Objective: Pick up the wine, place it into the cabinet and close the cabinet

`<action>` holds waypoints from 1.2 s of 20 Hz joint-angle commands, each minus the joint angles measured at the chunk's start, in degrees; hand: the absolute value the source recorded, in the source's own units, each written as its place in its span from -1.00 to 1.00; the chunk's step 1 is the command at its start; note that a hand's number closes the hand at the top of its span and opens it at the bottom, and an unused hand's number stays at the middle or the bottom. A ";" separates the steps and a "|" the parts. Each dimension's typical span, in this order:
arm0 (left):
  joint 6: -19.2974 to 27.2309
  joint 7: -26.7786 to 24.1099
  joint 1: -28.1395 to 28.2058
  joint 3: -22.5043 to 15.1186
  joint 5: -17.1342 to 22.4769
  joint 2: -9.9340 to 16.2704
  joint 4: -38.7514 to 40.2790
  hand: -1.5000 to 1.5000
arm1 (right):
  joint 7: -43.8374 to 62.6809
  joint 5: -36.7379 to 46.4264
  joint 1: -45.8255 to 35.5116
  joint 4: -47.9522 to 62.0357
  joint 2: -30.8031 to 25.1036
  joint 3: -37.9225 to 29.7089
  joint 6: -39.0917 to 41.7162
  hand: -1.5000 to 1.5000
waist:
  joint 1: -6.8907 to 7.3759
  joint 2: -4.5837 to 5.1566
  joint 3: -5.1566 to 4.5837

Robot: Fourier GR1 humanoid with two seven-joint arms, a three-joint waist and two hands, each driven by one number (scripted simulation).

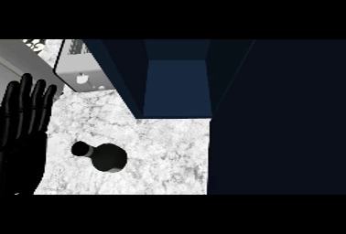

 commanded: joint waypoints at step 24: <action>47.55 49.54 -11.01 -45.68 -51.76 -4.71 -14.56 -1.00 | 15.44 -19.07 11.50 -19.51 -2.55 7.39 9.57 -1.00 | 1.10 -1.46 0.97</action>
